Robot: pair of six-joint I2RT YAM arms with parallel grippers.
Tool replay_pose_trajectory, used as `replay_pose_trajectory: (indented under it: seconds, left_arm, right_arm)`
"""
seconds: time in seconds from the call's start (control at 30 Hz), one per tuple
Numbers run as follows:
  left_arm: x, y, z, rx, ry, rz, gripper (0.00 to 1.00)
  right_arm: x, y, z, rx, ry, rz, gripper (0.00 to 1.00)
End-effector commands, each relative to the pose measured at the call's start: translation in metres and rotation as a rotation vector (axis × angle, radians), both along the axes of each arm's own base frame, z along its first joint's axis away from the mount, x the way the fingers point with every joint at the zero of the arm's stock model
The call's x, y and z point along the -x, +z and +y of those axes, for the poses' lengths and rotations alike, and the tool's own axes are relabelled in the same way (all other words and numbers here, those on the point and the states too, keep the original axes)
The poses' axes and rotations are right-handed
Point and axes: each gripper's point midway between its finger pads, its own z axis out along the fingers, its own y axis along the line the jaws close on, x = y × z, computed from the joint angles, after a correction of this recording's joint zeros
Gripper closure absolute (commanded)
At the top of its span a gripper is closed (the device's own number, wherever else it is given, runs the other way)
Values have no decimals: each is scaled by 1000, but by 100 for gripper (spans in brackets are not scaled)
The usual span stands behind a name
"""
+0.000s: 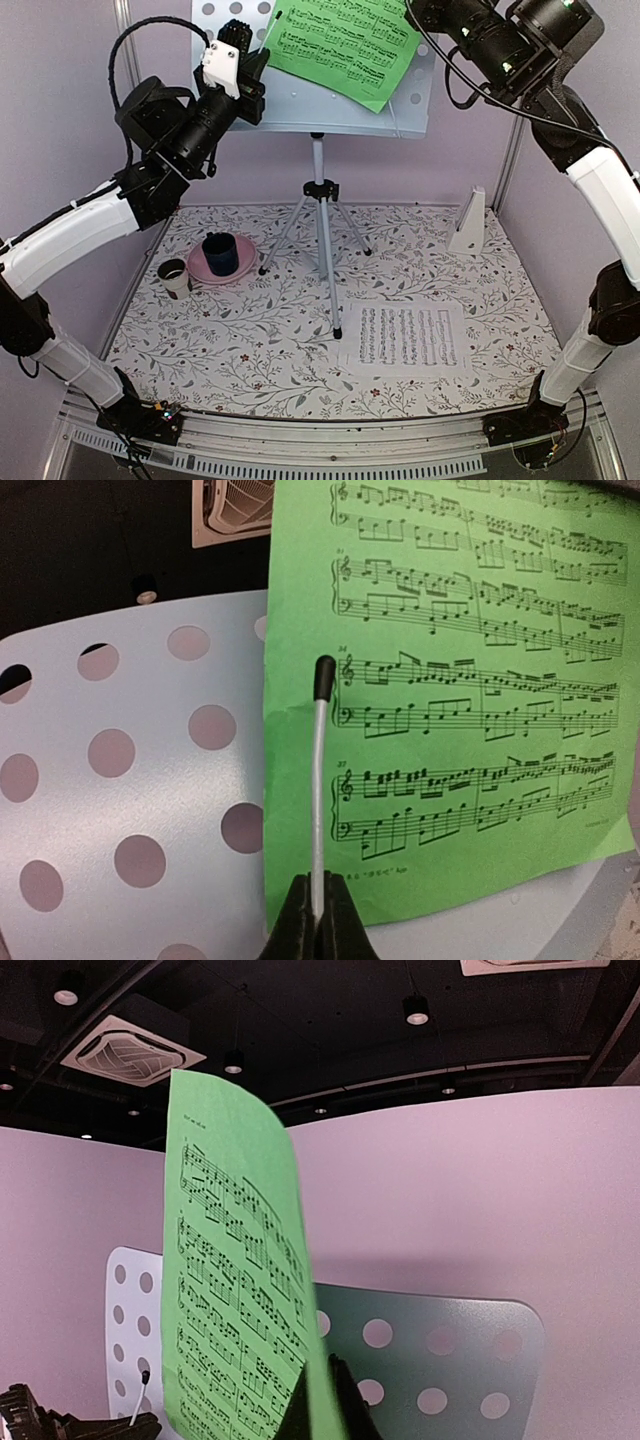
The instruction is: Set up the instrument practice props
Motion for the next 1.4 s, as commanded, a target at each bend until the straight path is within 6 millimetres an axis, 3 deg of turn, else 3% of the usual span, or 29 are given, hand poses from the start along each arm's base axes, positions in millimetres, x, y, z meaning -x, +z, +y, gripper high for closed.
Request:
replay_pose_trajectory:
  seconds: [0.0, 0.2, 0.37, 0.63, 0.83, 1.07, 1.37]
  left_arm:
    - [20, 14, 0, 9, -78, -63, 100]
    - [27, 11, -7, -37, -119, -78, 100]
    - [28, 6, -12, -68, -139, -76, 100]
    - [25, 1, -25, -117, -161, -77, 100]
    - [24, 0, -29, -134, -168, -82, 100]
    - [24, -4, -33, -145, -186, -80, 100]
    - [24, -4, -35, -148, -194, -85, 100]
  right_arm:
    - [-1, -2, 25, 35, 39, -65, 100]
    - [-9, -4, 42, 87, 76, -137, 100]
    - [-16, -12, 58, 152, 208, -198, 100]
    - [-13, -10, 69, 169, 282, -272, 100]
    - [-26, -14, 76, 122, 327, -241, 100]
    - [-27, -23, 92, 141, 387, -257, 100]
    - [-31, -21, 96, 112, 394, -270, 100]
